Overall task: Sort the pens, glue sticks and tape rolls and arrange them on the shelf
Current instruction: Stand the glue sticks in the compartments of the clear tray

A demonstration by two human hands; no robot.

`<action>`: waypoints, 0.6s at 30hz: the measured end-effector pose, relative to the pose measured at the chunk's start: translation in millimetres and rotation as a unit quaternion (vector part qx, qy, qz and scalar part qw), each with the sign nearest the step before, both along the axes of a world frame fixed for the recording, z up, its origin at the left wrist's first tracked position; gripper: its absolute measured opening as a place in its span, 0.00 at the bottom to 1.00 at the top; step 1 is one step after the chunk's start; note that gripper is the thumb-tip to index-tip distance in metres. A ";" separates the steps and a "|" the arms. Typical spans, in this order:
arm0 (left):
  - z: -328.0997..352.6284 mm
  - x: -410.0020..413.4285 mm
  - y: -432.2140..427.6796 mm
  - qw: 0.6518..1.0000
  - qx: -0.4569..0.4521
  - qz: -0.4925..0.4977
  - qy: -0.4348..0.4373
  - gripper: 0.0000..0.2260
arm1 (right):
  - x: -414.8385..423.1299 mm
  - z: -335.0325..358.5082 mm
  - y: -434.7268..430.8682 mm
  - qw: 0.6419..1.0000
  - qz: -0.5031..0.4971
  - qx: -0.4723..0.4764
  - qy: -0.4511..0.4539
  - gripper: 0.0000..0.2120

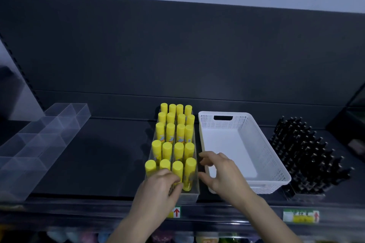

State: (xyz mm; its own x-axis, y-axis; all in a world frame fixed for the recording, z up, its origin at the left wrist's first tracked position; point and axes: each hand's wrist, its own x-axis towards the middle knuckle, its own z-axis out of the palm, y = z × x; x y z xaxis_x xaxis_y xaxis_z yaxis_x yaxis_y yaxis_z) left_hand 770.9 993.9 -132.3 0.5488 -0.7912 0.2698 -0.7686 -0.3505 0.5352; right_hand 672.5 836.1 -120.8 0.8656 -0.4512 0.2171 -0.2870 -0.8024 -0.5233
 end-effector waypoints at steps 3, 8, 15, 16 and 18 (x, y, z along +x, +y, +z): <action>9.9 -10.5 -16.2 0.997 -0.069 -0.028 0.036 0.18 | -24.0 3.6 -21.0 0.997 -0.066 0.015 -0.044 0.19; 19.2 -41.5 -63.8 0.993 -0.015 -0.114 -0.021 0.21 | -72.9 3.5 -64.1 0.978 -0.203 0.002 -0.039 0.19; 4.0 -52.2 -124.3 0.922 0.307 -0.141 -0.191 0.13 | -103.9 -17.8 -81.7 0.979 -0.189 -0.055 0.049 0.13; 5.1 -54.1 -125.7 0.913 0.332 -0.134 -0.193 0.11 | -105.5 -21.1 -84.4 0.979 -0.193 -0.044 0.045 0.12; 8.1 -57.8 -125.7 0.906 0.361 -0.123 -0.185 0.09 | -105.4 -25.0 -86.7 0.981 -0.182 -0.051 0.042 0.15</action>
